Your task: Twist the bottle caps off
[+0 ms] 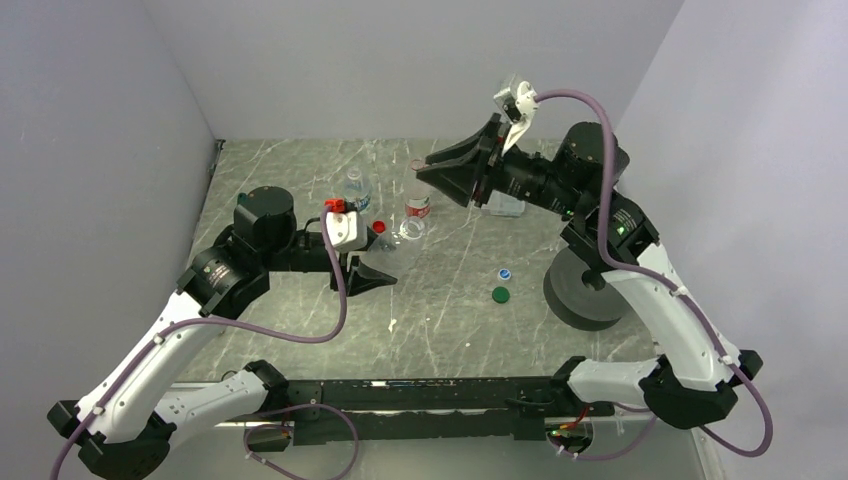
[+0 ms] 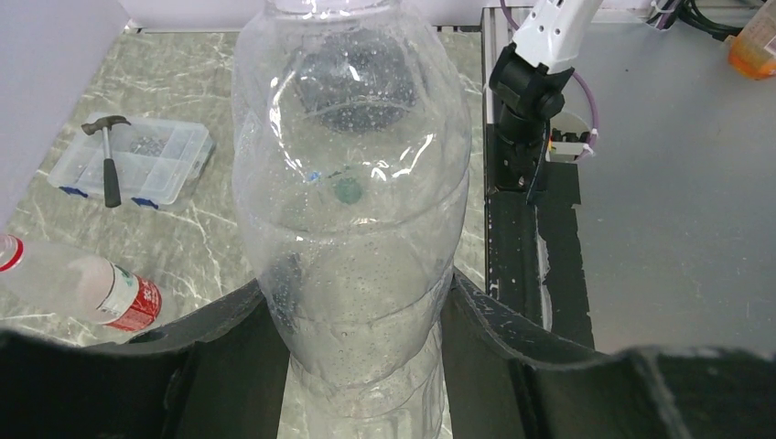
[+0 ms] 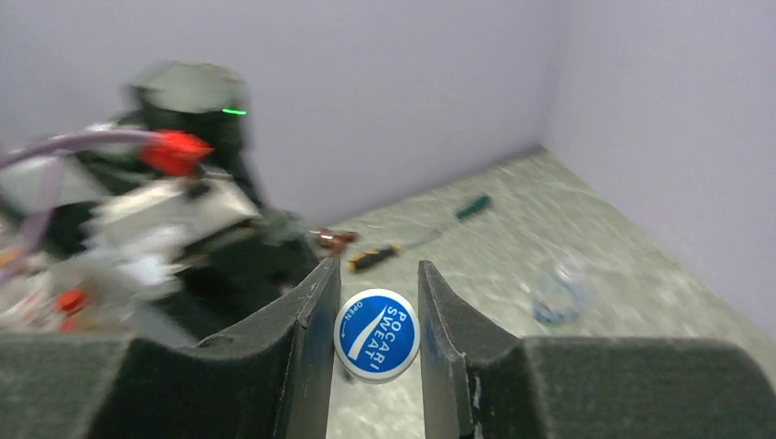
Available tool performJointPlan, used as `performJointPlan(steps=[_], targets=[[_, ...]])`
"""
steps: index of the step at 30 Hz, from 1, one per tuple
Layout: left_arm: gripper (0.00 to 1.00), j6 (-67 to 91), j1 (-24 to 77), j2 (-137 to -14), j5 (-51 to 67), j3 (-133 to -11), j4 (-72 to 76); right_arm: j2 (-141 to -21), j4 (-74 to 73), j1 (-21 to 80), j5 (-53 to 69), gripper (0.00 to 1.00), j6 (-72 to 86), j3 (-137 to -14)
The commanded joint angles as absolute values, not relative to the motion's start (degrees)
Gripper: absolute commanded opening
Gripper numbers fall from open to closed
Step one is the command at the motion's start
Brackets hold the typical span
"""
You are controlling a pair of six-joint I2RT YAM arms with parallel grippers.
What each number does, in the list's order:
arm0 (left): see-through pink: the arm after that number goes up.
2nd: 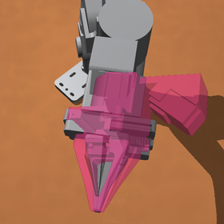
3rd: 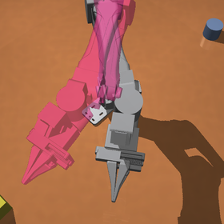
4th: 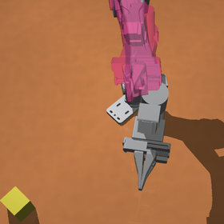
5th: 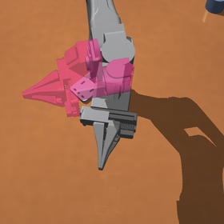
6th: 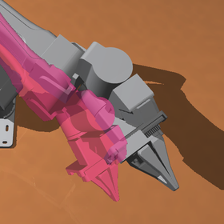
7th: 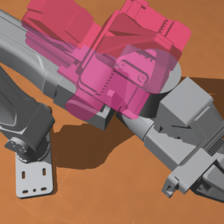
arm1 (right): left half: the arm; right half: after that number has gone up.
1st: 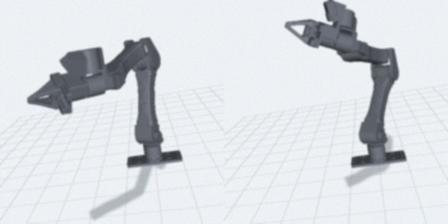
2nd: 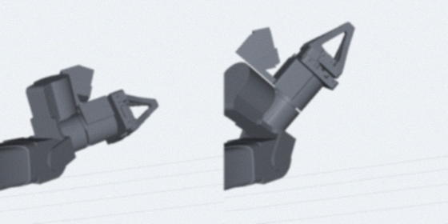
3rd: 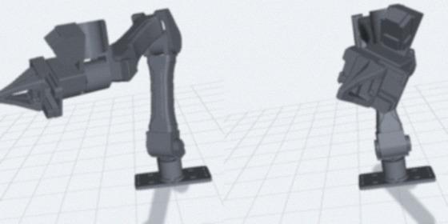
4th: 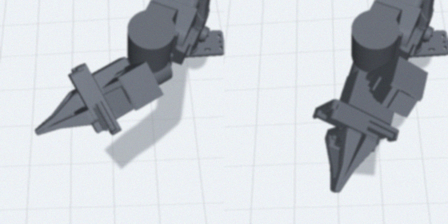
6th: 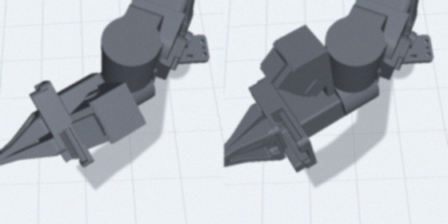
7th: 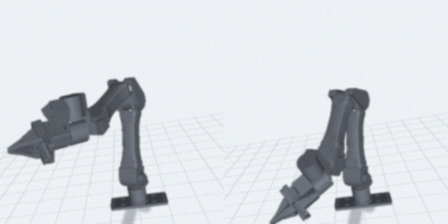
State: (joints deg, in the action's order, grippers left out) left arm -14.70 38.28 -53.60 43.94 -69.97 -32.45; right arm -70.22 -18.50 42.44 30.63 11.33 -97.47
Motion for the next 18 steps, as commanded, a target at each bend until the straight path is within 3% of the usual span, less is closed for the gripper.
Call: performJointPlan(steps=[1,11,18], targets=[[0.00,-16.3,38.3,-52.9,45.9,-71.2,-32.4,-68.2,-24.1,37.4,10.1,0.14,12.7,-89.3],[0.00,-15.8,38.3,-52.7,45.3,-70.9,-31.2,-62.5,-16.7,33.8,-8.4,0.12,27.9,-49.2],[0.00,-16.3,38.3,-52.8,44.7,-70.9,-32.1,-68.8,-3.5,34.0,-9.5,0.12,33.0,-35.7]])
